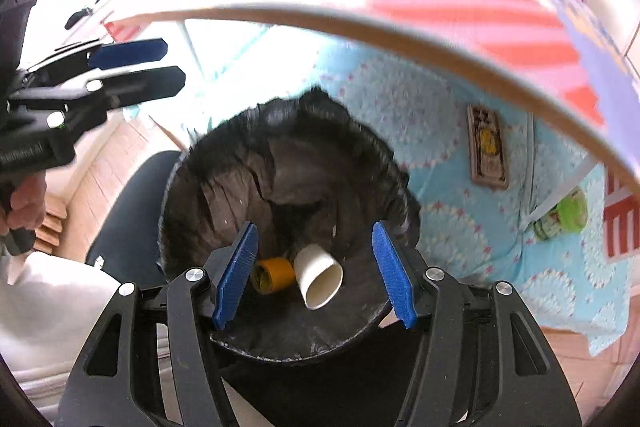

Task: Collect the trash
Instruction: 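Open both grippers to drop the tape roll and paper tube into the bin, then grasp the silver pill blister pack with the left gripper while the right gripper grasps the white plastic strip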

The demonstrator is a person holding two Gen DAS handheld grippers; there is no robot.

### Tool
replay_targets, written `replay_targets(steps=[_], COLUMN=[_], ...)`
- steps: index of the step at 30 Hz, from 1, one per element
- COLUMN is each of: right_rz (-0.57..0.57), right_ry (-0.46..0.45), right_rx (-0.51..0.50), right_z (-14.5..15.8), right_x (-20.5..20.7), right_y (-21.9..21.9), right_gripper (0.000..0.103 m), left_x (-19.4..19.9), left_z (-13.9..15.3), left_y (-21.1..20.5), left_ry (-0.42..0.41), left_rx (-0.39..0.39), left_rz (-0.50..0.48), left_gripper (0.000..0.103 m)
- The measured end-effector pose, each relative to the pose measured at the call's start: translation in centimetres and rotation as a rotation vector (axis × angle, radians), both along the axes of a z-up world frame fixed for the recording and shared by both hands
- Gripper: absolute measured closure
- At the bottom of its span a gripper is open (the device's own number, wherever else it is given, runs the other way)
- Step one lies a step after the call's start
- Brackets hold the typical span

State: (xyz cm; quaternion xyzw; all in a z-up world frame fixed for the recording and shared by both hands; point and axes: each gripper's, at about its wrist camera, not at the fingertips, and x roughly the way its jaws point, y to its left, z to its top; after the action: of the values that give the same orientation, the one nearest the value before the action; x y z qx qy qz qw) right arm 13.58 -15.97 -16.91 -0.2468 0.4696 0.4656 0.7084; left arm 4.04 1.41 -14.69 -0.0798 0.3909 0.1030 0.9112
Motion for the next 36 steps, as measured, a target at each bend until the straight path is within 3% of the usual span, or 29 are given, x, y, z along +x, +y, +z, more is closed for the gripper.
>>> replay_targets(steps=[9,16,24,31,34,36], right_rz=[0.031,0.033,0.012,0.002,0.0,-0.009], right_ry=[-0.082,-0.127,-0.15,-0.164,-0.164,-0.167], right_rx=[0.112,0.166,0.219,0.248,0.257,0.255], right_z=[5.4,7.7,9.6,10.5,10.6,10.4], right_x=[0.6,2.4,5.3,7.5,8.8,9.3], right_y=[1.4,3.3,5.8,8.6,10.1,10.8], right_gripper=[0.044,0.044,0.044,0.044,0.044,0.044], left_x=[0.1,1.2,3.6,6.4,7.6,8.5], left_z=[4.5,6.8,7.3,7.4,7.4,7.3], left_y=[2.6,5.6,8.7,12.2,13.5,14.2], left_ry=[-0.103,-0.14,-0.131,-0.135,-0.123,-0.114], left_rx=[-0.007,0.01,0.0,-0.056,-0.057,-0.047], left_rz=[0.041,0.089,0.155,0.222,0.248,0.252], left_gripper=[0.046,0.046,0.046,0.046,0.031,0.03])
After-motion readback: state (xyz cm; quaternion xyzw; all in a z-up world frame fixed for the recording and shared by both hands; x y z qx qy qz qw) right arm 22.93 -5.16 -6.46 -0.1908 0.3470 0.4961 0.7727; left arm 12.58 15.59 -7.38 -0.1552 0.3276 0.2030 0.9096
